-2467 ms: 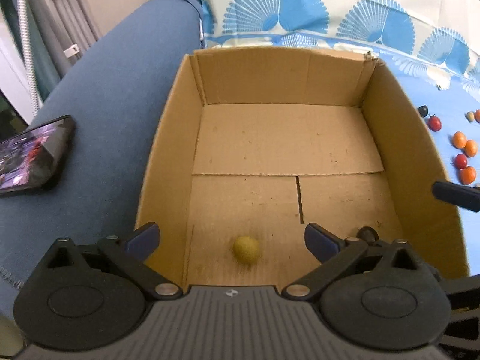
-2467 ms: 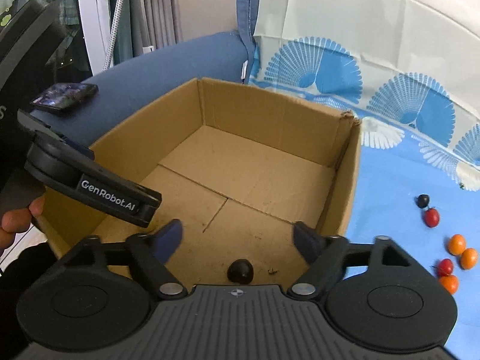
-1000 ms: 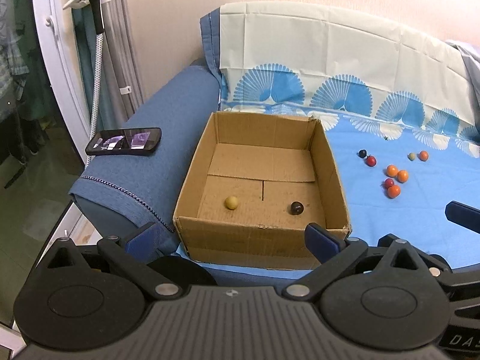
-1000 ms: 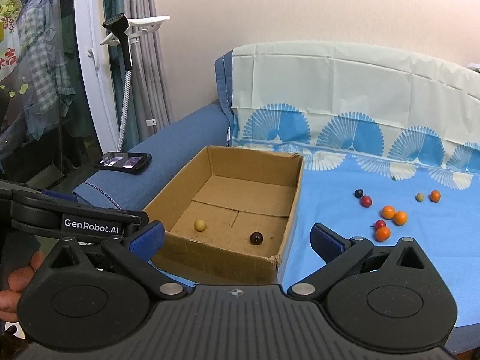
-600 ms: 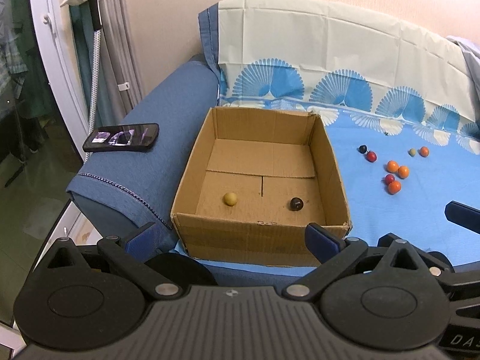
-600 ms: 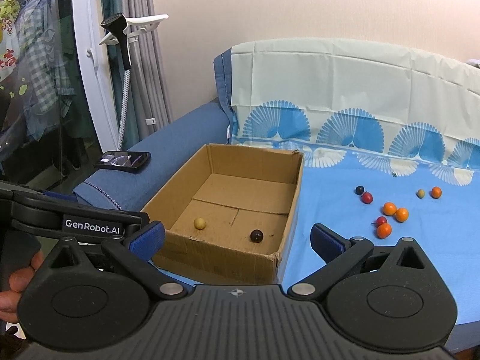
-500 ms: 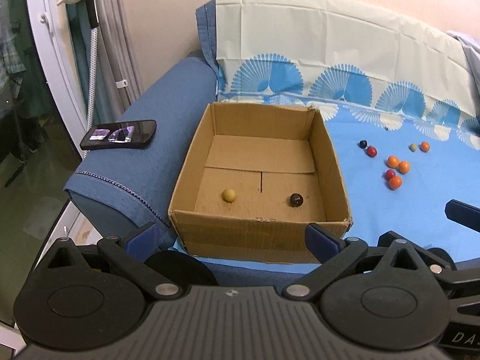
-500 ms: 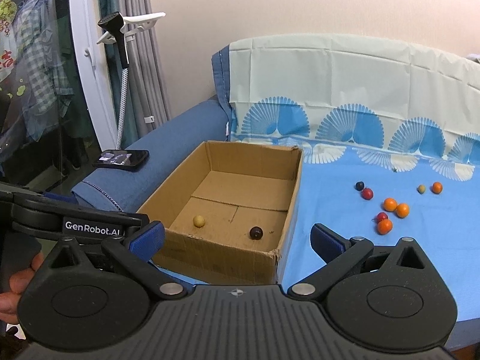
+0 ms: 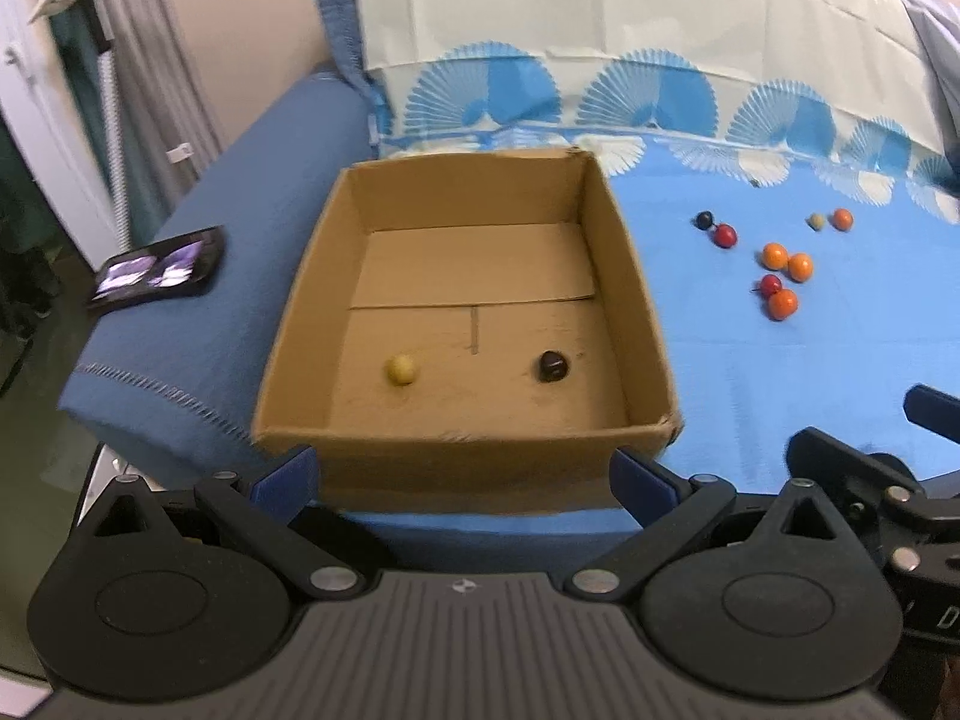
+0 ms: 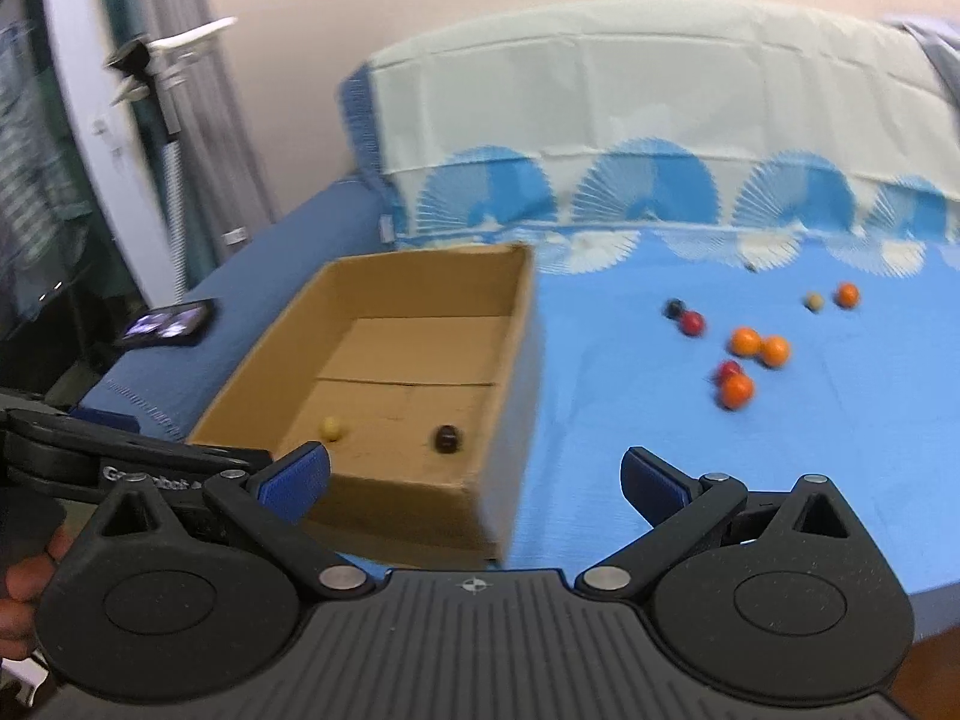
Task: Organize fruits
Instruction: 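Grasp the red tomato with the left tool while the right tool grasps an orange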
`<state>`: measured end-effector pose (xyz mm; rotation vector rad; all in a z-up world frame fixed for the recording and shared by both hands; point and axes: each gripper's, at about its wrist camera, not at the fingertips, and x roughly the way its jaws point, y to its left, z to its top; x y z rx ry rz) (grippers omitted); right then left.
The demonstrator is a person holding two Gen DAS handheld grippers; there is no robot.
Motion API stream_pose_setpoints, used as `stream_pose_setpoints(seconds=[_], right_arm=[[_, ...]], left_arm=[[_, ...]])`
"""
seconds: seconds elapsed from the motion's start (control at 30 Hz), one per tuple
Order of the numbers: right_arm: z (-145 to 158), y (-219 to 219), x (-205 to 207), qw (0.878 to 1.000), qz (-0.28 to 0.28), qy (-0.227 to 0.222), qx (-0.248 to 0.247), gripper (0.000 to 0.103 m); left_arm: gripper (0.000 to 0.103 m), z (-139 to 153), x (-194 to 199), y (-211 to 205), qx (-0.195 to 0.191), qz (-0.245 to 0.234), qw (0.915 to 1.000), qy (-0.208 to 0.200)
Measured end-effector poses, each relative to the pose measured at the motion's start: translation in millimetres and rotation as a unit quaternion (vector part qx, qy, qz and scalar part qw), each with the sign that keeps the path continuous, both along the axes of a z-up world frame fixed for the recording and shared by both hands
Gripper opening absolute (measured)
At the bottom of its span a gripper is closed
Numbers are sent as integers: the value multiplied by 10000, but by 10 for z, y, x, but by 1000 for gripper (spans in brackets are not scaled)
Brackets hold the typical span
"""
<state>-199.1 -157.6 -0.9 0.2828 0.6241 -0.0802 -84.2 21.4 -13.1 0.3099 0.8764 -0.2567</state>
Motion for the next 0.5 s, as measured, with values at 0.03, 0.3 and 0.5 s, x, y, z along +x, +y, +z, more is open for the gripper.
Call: stream_pose_setpoints(seconds=[0.03, 0.3, 0.5], right_arm=[[-34, -106, 7, 9999, -124, 36, 31, 102], [-338, -1132, 114, 9919, -1221, 349, 2, 102], [-681, -1948, 448, 9813, -1847, 508, -169, 102]], left_arm=[[103, -15, 55, -90, 10, -65, 10000, 46], [103, -194, 610, -1086, -93, -605, 9971, 457], [103, -524, 1225, -2004, -191, -806, 9949, 579]])
